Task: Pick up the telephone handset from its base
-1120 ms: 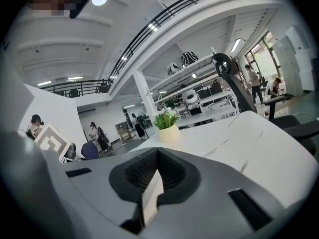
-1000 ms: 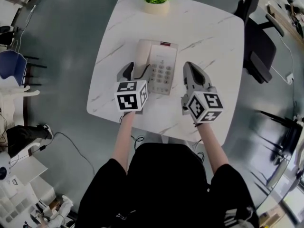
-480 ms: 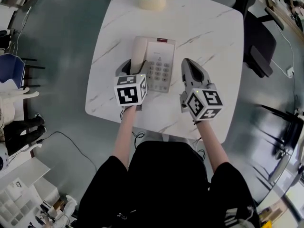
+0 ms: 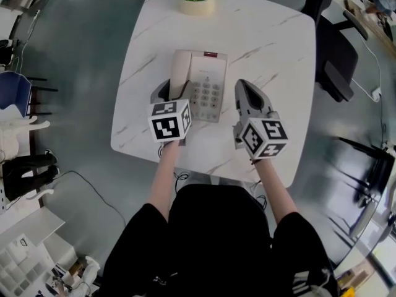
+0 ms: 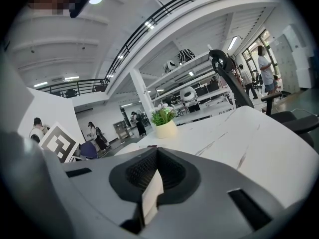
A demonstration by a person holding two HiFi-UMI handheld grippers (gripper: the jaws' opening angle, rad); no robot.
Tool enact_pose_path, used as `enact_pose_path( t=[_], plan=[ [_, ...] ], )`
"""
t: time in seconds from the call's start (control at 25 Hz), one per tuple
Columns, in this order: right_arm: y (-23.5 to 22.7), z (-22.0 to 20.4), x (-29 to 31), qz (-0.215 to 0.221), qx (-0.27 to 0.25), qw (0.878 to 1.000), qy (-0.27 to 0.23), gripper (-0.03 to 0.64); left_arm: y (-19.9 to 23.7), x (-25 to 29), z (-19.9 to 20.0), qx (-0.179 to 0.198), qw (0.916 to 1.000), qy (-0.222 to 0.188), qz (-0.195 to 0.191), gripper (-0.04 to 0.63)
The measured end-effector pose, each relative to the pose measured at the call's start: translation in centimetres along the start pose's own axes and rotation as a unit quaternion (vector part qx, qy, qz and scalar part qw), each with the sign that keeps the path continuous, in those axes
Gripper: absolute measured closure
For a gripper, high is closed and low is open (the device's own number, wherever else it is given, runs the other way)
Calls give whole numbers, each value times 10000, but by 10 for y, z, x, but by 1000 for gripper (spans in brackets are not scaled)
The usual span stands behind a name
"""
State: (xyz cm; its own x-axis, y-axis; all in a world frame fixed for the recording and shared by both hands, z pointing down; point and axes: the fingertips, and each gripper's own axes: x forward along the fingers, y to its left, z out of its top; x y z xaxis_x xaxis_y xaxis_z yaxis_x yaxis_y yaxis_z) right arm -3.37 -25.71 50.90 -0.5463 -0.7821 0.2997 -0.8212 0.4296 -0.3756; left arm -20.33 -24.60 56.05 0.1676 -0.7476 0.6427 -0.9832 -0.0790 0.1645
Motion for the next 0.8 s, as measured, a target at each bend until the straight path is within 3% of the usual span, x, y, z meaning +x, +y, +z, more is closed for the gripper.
enact_pose_path(
  t=[0.8],
  plan=[
    [21, 12, -23, 138, -318, 9994, -27, 626, -1, -47, 22, -254, 9969, -714, -209, 388]
  ],
)
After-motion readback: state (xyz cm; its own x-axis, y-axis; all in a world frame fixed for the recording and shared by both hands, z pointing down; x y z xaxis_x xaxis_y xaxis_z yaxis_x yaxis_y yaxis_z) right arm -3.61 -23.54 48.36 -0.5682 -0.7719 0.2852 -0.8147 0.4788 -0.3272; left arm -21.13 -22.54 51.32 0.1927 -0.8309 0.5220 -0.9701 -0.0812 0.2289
